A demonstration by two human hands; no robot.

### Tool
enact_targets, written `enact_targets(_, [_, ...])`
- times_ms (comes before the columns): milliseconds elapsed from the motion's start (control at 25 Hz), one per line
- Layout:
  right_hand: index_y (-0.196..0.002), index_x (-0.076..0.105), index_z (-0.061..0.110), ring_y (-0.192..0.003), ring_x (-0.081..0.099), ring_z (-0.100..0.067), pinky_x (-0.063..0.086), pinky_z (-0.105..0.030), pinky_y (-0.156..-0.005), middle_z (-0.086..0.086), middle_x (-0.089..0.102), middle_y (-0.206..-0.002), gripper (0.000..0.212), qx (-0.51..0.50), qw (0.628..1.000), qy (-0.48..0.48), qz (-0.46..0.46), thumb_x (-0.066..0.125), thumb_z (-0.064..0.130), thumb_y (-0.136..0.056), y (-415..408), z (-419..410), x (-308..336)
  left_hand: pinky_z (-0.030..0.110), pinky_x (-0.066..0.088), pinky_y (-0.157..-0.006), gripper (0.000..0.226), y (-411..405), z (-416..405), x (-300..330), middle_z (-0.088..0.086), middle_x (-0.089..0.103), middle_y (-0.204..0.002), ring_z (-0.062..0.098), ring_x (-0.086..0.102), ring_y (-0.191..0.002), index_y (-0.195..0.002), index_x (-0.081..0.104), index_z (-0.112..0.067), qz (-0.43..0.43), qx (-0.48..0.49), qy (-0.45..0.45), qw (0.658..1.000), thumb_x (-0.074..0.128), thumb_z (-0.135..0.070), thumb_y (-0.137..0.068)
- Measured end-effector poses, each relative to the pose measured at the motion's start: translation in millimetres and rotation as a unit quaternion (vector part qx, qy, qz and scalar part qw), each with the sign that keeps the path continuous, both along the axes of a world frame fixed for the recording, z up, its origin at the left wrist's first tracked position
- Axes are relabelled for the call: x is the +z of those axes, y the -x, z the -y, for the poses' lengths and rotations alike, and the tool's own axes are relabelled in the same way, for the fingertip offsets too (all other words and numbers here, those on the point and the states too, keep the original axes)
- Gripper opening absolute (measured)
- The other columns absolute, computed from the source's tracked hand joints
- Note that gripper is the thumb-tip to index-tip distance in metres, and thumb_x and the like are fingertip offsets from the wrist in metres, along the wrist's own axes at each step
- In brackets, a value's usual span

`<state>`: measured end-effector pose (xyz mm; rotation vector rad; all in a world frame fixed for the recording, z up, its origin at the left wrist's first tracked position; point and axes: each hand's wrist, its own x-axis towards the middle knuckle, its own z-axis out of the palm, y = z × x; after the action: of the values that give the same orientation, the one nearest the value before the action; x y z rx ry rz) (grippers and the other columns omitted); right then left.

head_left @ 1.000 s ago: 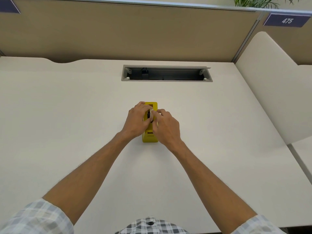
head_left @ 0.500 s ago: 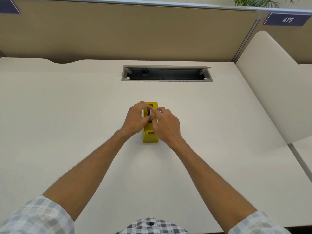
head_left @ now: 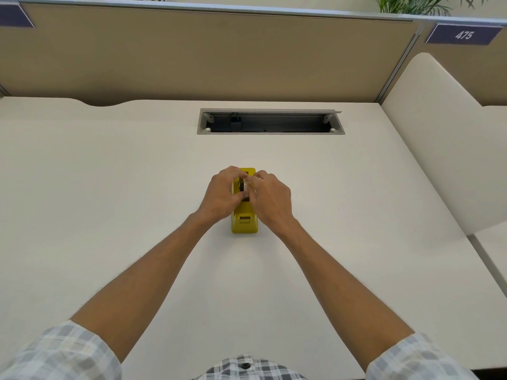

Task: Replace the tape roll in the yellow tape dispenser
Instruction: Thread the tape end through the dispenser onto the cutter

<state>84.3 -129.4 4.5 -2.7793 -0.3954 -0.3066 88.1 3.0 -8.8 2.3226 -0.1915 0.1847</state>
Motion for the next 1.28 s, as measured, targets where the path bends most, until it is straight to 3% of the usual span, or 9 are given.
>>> enact_targets(280, [-0.103, 0.071, 0.017, -0.082, 0.06, -0.022, 0.036, -0.028, -0.058, -0.002, 0.068, -0.094, 0.022, 0.006, 1.0, -0.001, 0.002, 0.05, 0.022, -0.097, -5.7, 0.9, 5.3, 0.029, 0.046, -0.092, 0.035, -2.1, -0.1, 0.4, 0.002, 0.063, -0.117, 0.015, 0.054, -0.105, -0.116, 0.065, -0.014, -0.015, -0.003, -0.012, 1.0, 0.073, -0.017, -0.082])
enact_targets(680, [-0.099, 0.073, 0.016, -0.081, 0.062, -0.022, 0.054, -0.038, -0.067, -0.003, 0.069, -0.092, 0.025, 0.001, 1.0, -0.03, -0.005, 0.05, 0.023, -0.098, -6.8, 1.5, 6.3, 0.033, 0.045, -0.095, 0.032, 1.5, -0.4, 2.1, 0.003, 0.062, -0.121, 0.018, 0.054, -0.111, -0.116, 0.066, -0.016, -0.009, -0.004, -0.034, 0.999, 0.071, -0.021, -0.084])
enact_targets(1080, [-0.097, 0.068, 0.011, -0.079, 0.061, -0.022, 0.051, -0.036, -0.063, -0.003, 0.066, -0.091, 0.019, 0.013, 0.999, -0.025, -0.018, 0.05, 0.018, -0.097, -6.0, 3.4, 4.3, 0.033, 0.04, -0.102, 0.032, 6.3, -0.1, 7.0, 0.005, 0.062, -0.125, 0.019, 0.051, -0.12, -0.116, 0.067, -0.015, 0.0, -0.009, -0.06, 0.998, 0.07, -0.02, -0.085])
enact_targets(1280, [-0.099, 0.065, 0.011, -0.082, 0.059, -0.022, 0.046, -0.035, -0.062, -0.003, 0.065, -0.096, 0.022, 0.012, 0.999, -0.043, -0.024, 0.045, 0.021, -0.099, -3.3, 4.8, -1.2, 0.035, 0.043, -0.1, 0.031, 7.9, -1.5, 7.1, 0.004, 0.064, -0.122, 0.019, 0.054, -0.115, -0.115, 0.068, -0.015, 0.017, -0.017, -0.075, 0.997, 0.071, -0.021, -0.084])
